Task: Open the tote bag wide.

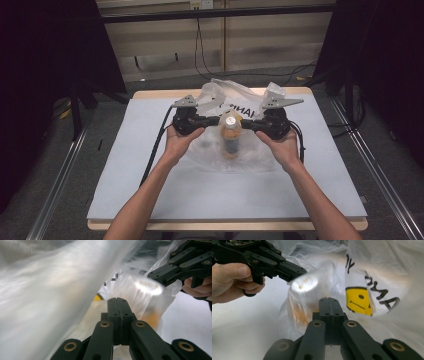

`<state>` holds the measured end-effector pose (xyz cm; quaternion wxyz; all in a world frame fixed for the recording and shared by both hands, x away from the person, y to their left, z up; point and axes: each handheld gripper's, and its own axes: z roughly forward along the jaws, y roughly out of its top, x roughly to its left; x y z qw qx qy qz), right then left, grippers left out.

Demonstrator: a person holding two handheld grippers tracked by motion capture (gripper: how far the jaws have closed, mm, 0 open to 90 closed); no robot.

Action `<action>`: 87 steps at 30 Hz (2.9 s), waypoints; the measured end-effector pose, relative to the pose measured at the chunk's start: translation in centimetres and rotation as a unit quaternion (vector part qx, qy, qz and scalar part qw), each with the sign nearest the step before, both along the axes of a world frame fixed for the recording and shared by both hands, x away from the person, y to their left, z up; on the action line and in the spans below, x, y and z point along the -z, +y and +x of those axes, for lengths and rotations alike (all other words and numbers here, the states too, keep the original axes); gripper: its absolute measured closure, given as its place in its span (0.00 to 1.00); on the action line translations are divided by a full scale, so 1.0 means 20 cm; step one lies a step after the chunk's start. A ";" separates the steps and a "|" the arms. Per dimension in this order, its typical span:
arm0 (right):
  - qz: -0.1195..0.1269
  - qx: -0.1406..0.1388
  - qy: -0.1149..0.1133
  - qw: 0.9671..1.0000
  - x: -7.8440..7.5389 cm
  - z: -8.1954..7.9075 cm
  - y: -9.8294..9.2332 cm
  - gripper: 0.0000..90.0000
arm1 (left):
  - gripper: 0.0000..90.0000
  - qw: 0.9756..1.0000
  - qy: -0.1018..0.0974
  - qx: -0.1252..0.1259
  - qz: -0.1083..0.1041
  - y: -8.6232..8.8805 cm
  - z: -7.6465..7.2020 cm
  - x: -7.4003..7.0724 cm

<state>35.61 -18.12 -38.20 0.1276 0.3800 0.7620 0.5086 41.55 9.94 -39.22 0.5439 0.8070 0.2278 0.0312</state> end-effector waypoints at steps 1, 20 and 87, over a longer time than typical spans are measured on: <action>-0.002 0.001 0.003 1.000 0.02 0.00 0.00 1.00 | 1.00 1.000 0.001 0.002 0.000 0.00 0.00 0.01; -0.008 -0.025 0.013 1.000 0.16 -0.05 -0.01 1.00 | 1.00 0.999 0.022 0.026 0.010 0.03 -0.09 0.17; 0.032 -0.007 -0.070 0.997 -0.16 -0.31 -0.28 1.00 | 1.00 0.998 -0.038 -0.015 -0.037 0.37 -0.18 -0.14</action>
